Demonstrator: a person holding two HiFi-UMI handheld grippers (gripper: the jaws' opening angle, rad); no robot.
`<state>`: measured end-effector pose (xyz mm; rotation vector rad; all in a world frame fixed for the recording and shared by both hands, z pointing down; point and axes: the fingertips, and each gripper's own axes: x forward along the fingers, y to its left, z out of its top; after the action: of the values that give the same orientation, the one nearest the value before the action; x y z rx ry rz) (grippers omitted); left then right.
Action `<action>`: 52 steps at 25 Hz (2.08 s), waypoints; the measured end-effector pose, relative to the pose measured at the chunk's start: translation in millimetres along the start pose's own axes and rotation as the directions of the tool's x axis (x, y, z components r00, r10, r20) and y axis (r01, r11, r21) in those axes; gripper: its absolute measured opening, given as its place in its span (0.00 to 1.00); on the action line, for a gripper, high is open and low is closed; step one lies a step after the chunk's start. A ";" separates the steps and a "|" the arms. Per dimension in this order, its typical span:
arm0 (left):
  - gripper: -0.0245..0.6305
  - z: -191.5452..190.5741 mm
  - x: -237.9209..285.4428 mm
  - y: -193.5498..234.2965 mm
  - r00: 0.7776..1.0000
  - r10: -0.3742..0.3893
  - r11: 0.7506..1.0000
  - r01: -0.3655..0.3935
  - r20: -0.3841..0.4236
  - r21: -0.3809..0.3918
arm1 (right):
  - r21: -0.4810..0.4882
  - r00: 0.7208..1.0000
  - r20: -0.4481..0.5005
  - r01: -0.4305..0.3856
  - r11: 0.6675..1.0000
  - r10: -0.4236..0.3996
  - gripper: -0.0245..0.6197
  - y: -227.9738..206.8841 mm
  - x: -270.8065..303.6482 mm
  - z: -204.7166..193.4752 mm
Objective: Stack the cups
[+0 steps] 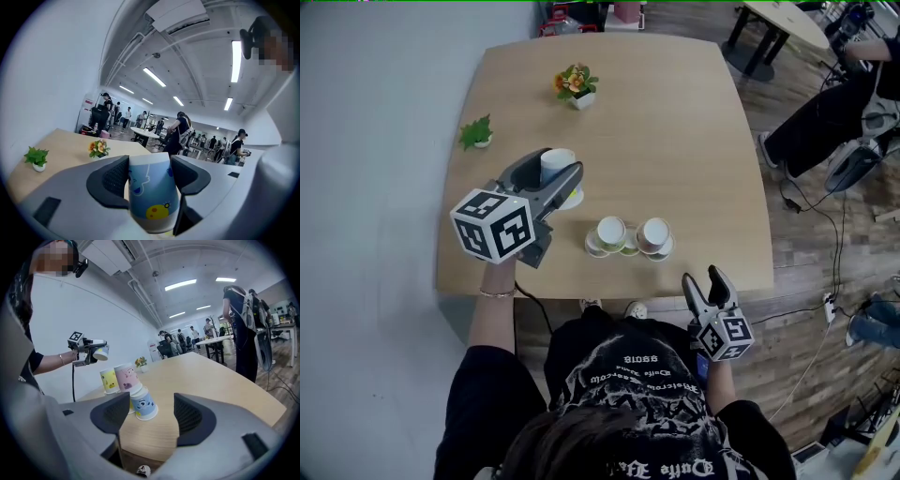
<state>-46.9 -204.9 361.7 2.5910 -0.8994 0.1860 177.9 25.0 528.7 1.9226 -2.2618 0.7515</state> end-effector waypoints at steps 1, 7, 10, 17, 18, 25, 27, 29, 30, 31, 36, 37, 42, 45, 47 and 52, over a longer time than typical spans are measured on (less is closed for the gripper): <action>0.47 0.2 1.7 -7.7 1.000 -0.010 1.000 0.010 0.020 -0.002 | -0.003 1.000 -0.001 -0.001 1.000 0.001 0.50 -2.6 -2.1 -1.0; 0.47 4.8 12.7 -45.1 0.991 -0.043 0.999 0.044 0.130 -0.004 | 0.007 1.000 0.003 0.018 1.000 -0.018 0.50 -20.5 -10.7 -1.2; 0.47 3.9 18.2 -59.7 0.985 -0.042 0.999 0.043 0.166 -0.001 | 0.004 1.000 0.006 0.023 1.000 -0.023 0.50 -27.1 -14.3 1.5; 0.47 -8.1 23.0 -92.2 0.974 -0.035 0.999 0.026 0.223 0.043 | -0.008 1.000 -0.004 0.006 1.000 -0.006 0.50 -28.7 -19.3 -1.1; 0.47 -10.8 24.5 -96.6 0.974 -0.038 0.998 0.026 0.224 0.057 | -0.010 1.000 -0.004 0.003 1.000 -0.003 0.50 -28.7 -18.7 -0.9; 0.47 -37.4 36.0 -110.8 0.976 0.006 0.992 -0.034 0.220 0.126 | -0.021 1.000 -0.011 -0.002 1.000 0.002 0.50 -30.2 -20.1 -5.1; 0.47 -43.1 38.6 -114.4 0.975 0.017 0.985 -0.054 0.220 0.163 | -0.023 1.000 -0.018 0.001 1.000 -0.001 0.50 -31.9 -21.7 -7.9; 0.47 -48.1 41.5 -118.9 0.976 0.024 0.978 -0.067 0.216 0.196 | -0.026 1.000 -0.025 0.005 1.000 -0.006 0.50 -34.4 -24.1 -9.9; 0.47 -50.5 42.8 -121.2 0.977 0.028 0.976 -0.073 0.214 0.207 | -0.026 1.000 -0.027 0.008 1.000 -0.008 0.50 -36.2 -25.7 -10.6; 0.47 -52.8 44.0 -123.3 0.977 0.034 0.973 -0.081 0.212 0.217 | -0.026 1.000 -0.029 0.010 1.000 -0.010 0.50 -38.1 -27.3 -11.2; 0.47 -59.4 48.4 -129.9 0.974 0.065 0.956 -0.123 0.217 0.265 | -0.026 0.999 -0.036 0.012 1.000 -0.013 0.50 -45.6 -31.4 -11.9; 0.47 -60.9 49.5 -129.5 0.973 0.071 0.957 -0.128 0.218 0.262 | -0.026 0.999 -0.037 0.012 1.000 -0.013 0.50 -46.4 -31.6 -11.7; 0.47 -66.1 51.6 -124.7 0.972 0.098 0.955 -0.152 0.214 0.253 | -0.031 0.999 -0.046 0.006 0.999 -0.008 0.50 -46.7 -30.8 -12.5; 0.47 -69.7 51.8 -120.5 0.972 0.116 0.954 -0.166 0.203 0.250 | -0.036 0.999 -0.051 0.004 0.999 -0.006 0.50 -47.7 -29.0 -13.0; 0.47 -70.3 53.3 -119.3 0.972 0.121 0.952 -0.171 0.202 0.252 | -0.039 0.998 -0.056 0.003 0.999 -0.005 0.50 -49.5 -27.7 -12.9; 0.48 -69.6 53.1 -120.6 0.967 0.138 0.947 -0.192 0.215 0.258 | -0.043 0.998 -0.056 0.002 0.999 -0.005 0.50 -52.9 -26.0 -9.6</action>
<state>69.7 -120.4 400.2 2.8268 -1.2440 0.1125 230.9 47.6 544.2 1.8620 -2.2226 0.7401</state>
